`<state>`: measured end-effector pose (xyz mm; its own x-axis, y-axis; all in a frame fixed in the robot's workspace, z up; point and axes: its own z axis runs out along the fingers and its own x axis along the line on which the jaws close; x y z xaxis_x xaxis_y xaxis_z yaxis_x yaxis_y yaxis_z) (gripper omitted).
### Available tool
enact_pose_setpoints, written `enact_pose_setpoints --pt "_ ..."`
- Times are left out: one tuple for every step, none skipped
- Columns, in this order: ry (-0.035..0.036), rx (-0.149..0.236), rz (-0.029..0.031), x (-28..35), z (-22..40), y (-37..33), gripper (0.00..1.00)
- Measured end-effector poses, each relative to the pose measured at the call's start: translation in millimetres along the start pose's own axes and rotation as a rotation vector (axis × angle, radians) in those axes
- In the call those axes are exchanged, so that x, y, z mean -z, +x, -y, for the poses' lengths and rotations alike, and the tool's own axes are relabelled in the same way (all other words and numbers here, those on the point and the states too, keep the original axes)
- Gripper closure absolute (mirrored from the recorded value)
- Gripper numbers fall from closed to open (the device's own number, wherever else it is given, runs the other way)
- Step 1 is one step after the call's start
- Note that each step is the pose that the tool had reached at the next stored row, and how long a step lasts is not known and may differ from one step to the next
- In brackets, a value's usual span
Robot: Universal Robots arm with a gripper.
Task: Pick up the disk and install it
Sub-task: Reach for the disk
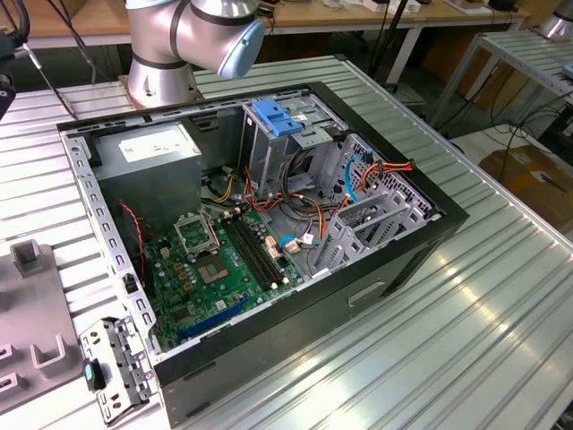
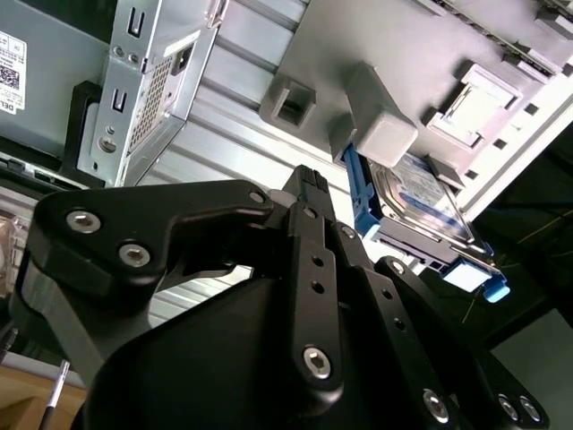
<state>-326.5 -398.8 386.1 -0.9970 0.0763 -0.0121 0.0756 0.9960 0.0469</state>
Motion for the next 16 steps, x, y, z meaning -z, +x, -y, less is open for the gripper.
enact_pose_setpoints --pt "0.0000 0.000 -0.0001 0.0 -0.2 1.6 0.89" --pt "0.0000 0.000 -0.0001 0.0 -0.4 3.2 0.89" --pt "0.0000 0.000 -0.0001 -0.1 -0.9 5.4 0.89" --pt "0.0001 0.000 -0.0001 -0.1 -2.1 8.6 0.89" --pt "0.0000 0.000 -0.0001 -0.2 -2.9 10.8 0.89" --pt "0.0001 0.000 -0.0001 -0.3 -3.7 14.4 0.89" --pt "0.0000 0.000 -0.0002 -0.3 -4.2 16.7 0.89" --pt "0.0000 0.000 -0.0006 -0.4 -5.0 19.1 0.89" --pt "0.0000 0.000 -0.0009 -0.4 -5.6 21.2 0.89" --pt "0.0000 0.000 -0.0014 -0.5 -6.4 23.7 0.89" --pt "0.0001 0.000 -0.0020 -0.7 -7.1 27.2 0.89" --pt "0.0001 0.000 -0.0025 -0.8 -7.5 29.8 0.89" --pt "0.0001 0.000 -0.0032 -0.9 -7.8 33.3 0.89" --pt "0.0001 0.000 -0.0037 -1.0 -8.0 36.0 0.89" --pt "0.0001 0.000 -0.0048 -1.1 -8.4 40.0 0.89" --pt "0.0002 0.000 -0.0062 -1.2 -9.1 44.5 0.89"
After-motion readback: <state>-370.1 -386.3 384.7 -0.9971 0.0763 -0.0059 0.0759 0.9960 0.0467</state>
